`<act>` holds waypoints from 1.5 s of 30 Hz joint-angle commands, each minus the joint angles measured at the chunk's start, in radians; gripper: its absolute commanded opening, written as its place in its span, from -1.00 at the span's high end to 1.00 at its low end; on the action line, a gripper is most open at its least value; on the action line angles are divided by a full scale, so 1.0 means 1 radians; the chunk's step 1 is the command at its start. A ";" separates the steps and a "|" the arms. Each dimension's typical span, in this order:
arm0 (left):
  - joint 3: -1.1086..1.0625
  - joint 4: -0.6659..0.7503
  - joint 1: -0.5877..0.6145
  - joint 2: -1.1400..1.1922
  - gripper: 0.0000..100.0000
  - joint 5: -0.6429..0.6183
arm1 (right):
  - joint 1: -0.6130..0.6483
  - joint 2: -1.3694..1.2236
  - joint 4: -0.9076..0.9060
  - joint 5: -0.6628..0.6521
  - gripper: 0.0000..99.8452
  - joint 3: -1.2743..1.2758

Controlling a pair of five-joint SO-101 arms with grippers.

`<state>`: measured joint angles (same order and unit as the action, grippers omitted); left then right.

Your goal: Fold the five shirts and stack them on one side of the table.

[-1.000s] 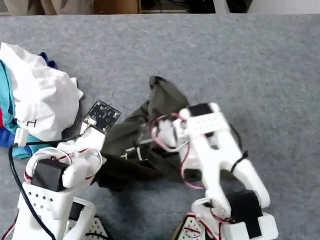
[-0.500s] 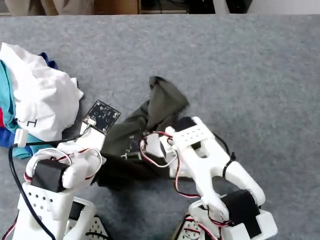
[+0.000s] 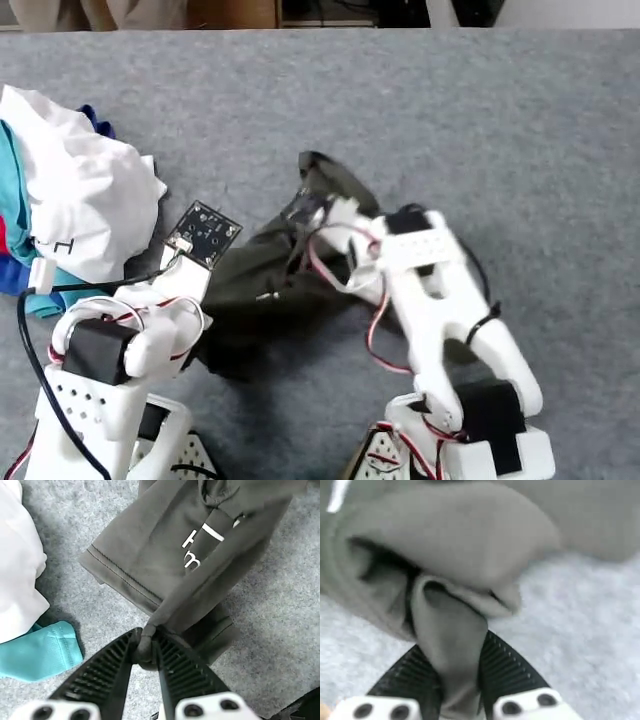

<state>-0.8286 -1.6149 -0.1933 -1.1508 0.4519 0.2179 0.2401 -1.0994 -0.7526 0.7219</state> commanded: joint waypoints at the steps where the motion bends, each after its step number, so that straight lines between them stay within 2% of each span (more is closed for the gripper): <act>1: -0.005 0.006 -0.002 -0.002 0.96 0.012 | -0.090 -0.002 -0.091 -0.075 0.99 -0.111; 5: -0.035 0.029 0.000 -0.007 0.96 0.012 | -0.214 -0.002 -0.051 -0.121 0.99 -0.131; 9: -0.037 0.052 0.066 -0.001 0.96 0.014 | -0.312 -0.002 -0.017 -0.153 0.98 -0.131; 15: -0.037 0.052 0.163 -0.002 0.96 0.118 | -0.417 -0.002 0.014 -0.152 0.66 -0.131; 28: -0.029 0.057 0.167 0.001 0.96 0.112 | -0.432 0.007 -0.035 -0.150 0.65 -0.209; 33: -0.035 0.058 0.167 0.001 0.96 0.112 | -0.401 0.025 -0.129 -0.150 0.97 -0.285; 37: -0.028 0.058 0.167 0.001 0.96 0.112 | -0.344 0.081 -0.178 -0.158 0.97 -0.255; 41: -0.034 0.086 0.167 0.001 0.96 0.110 | -0.193 0.143 -0.242 -0.195 0.97 -0.150; 45: -0.031 0.084 0.167 0.001 0.96 0.110 | -0.053 0.188 -0.144 -0.198 0.97 0.004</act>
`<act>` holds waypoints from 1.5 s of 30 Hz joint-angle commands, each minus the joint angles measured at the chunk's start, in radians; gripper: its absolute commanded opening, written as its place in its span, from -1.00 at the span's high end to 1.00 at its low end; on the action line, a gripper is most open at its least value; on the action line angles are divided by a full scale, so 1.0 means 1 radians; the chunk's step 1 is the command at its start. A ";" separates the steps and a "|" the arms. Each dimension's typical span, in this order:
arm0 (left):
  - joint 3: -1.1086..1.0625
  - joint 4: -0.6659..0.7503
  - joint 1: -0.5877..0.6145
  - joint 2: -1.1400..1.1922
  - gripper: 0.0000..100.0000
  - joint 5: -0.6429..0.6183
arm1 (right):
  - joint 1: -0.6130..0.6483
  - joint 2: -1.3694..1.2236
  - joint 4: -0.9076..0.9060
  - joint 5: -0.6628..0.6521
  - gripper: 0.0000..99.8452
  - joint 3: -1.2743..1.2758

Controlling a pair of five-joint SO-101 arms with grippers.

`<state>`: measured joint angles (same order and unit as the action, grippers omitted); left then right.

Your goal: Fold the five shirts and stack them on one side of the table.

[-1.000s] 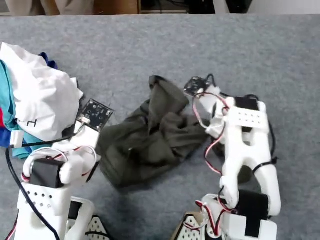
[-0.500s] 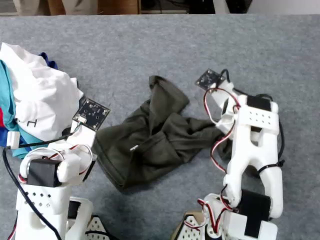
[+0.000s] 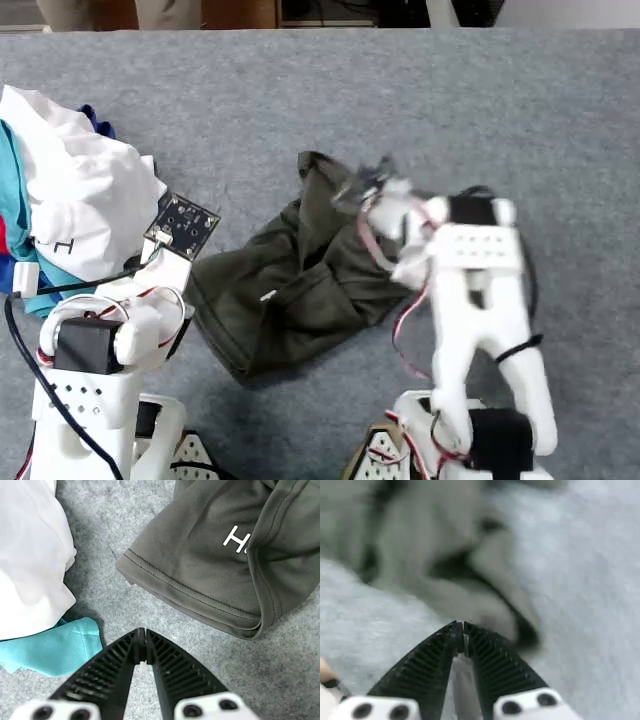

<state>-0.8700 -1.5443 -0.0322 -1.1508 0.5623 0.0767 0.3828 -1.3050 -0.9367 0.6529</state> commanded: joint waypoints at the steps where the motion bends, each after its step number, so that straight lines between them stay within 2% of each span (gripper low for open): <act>1: 0.009 0.014 0.006 0.001 0.96 0.000 | 0.105 0.047 0.098 -0.006 0.96 0.102; 7: 0.006 0.014 0.008 0.001 0.96 0.000 | 0.114 0.031 0.339 0.048 0.70 0.254; 11: 0.006 0.011 0.008 0.001 0.96 0.000 | 0.116 -0.050 0.382 0.078 0.68 0.240; 13: 0.006 0.009 0.008 0.001 0.96 0.000 | 0.113 -0.096 0.374 0.084 0.73 0.194; 16: 0.006 0.008 0.008 0.001 0.96 0.000 | 0.085 -0.147 0.350 0.095 1.00 0.105; 19: 0.006 0.008 0.008 0.001 0.96 0.000 | 0.027 -0.174 0.321 0.147 0.96 -0.010; 28: 0.014 0.015 0.006 0.002 0.96 -0.017 | -0.084 -0.315 0.319 0.152 1.00 -0.280; 31: 0.009 0.078 0.006 0.002 0.96 -0.071 | -0.104 -0.409 0.322 0.150 0.99 -0.360; 35: 0.014 0.198 0.003 0.004 0.96 -0.175 | -0.131 -0.562 0.411 0.155 0.99 -0.464; 37: 0.009 0.256 -0.028 0.008 0.96 -0.222 | -0.163 -0.647 0.453 0.203 0.98 -0.530; 41: 0.015 0.368 -0.112 0.067 0.96 -0.362 | -0.263 -0.828 0.462 0.334 0.73 -0.710; 45: 0.015 0.485 -0.201 0.174 0.96 -0.430 | -0.363 -0.980 0.428 0.448 0.57 -0.905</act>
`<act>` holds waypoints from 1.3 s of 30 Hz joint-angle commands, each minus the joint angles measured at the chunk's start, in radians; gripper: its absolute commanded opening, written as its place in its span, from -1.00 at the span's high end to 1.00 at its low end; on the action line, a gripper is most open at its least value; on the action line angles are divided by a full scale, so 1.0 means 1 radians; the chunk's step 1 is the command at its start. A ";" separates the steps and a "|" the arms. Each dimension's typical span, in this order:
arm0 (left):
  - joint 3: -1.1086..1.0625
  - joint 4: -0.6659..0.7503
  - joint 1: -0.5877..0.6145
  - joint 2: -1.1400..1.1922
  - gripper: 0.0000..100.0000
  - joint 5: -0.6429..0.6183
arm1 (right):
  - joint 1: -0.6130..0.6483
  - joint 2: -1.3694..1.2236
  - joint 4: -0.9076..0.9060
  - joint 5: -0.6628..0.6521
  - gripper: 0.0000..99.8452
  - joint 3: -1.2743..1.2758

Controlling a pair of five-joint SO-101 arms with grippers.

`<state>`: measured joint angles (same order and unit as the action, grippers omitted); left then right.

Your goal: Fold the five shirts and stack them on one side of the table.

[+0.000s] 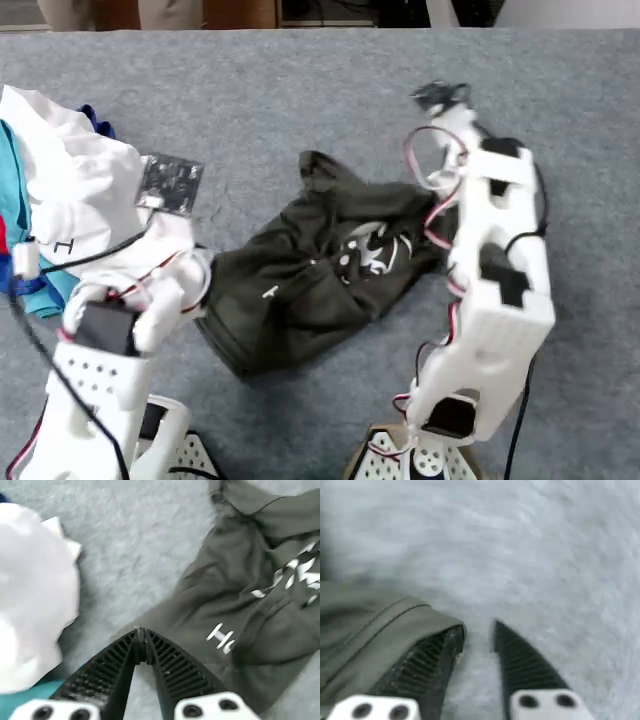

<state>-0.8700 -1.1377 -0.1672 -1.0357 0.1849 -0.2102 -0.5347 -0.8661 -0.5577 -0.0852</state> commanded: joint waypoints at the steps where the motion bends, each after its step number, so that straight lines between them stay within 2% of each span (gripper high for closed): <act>1: 0.018 0.101 -0.089 0.091 0.96 -0.069 | -0.096 -0.093 -0.032 0.083 0.56 -0.216; 7: 0.129 0.178 -0.215 0.343 0.94 -0.178 | -0.185 -0.255 -0.184 0.239 0.58 -0.464; 12: 0.324 0.181 -0.285 0.644 0.79 -0.285 | -0.219 -0.332 -0.242 0.368 0.97 -0.619; 14: 0.423 0.169 -0.315 0.762 0.78 -0.308 | -0.220 -0.360 -0.241 0.370 0.98 -0.670; 16: 0.552 0.100 -0.339 0.874 0.78 -0.324 | -0.219 -0.386 -0.242 0.371 0.94 -0.710; 22: 0.957 -0.226 -0.411 1.208 0.79 -0.425 | -0.220 -0.415 -0.273 0.371 0.94 -0.766; 29: 1.364 -0.565 -0.465 1.477 0.79 -0.563 | -0.217 -0.415 -0.273 0.370 0.94 -0.766; 33: 1.527 -0.617 -0.463 1.573 0.79 -0.631 | -0.214 -0.415 -0.276 0.370 0.94 -0.766; 39: 1.574 -0.617 -0.451 1.667 0.79 -0.704 | -0.216 -0.415 -0.276 0.370 0.94 -0.765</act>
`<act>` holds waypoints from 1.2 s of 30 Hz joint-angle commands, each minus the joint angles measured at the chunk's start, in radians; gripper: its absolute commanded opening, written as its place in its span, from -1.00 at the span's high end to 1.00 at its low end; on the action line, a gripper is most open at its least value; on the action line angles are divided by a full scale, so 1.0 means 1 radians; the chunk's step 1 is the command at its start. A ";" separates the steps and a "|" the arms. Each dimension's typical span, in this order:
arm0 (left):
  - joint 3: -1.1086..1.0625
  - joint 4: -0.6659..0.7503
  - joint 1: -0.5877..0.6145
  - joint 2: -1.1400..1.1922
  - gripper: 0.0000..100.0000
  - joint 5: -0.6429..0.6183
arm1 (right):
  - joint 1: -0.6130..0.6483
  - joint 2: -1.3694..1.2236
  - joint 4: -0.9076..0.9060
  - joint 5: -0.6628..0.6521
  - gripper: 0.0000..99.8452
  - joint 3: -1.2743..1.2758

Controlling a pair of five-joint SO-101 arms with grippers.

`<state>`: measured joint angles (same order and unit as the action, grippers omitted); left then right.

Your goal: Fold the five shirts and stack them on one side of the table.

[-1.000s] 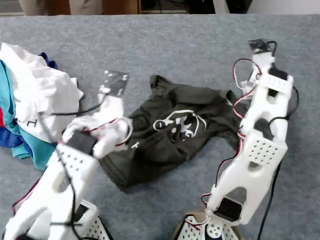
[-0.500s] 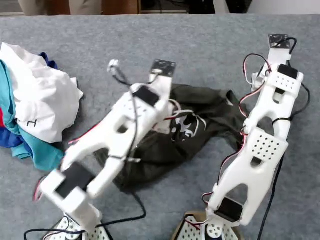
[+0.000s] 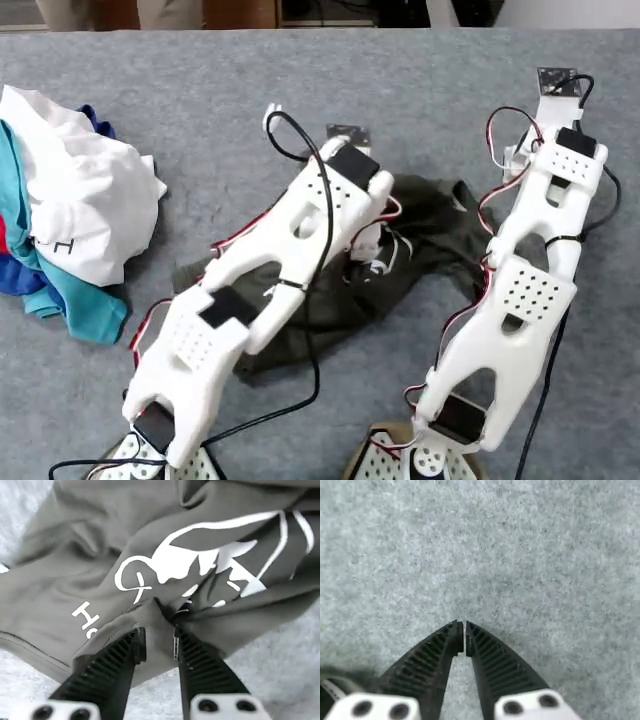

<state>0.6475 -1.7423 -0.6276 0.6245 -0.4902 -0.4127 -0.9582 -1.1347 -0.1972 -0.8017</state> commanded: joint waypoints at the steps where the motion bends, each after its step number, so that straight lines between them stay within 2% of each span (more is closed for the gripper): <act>1: 0.057 -0.012 0.017 0.015 0.79 -0.037 | -0.013 0.008 -0.008 0.009 0.94 -0.048; 10: 0.057 -0.011 0.081 0.042 0.79 -0.040 | -0.013 0.008 -0.008 0.009 0.94 -0.050; 31: 0.058 -0.014 0.037 0.105 0.78 -0.038 | -0.013 0.008 -0.008 0.011 0.94 -0.050; 36: 0.057 -0.014 0.049 0.105 0.64 -0.041 | -0.013 0.008 -0.008 0.011 0.94 -0.050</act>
<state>0.6582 -1.7423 -0.5785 0.7488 -0.5194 -0.4127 -0.9582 -1.1347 -0.1972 -0.8017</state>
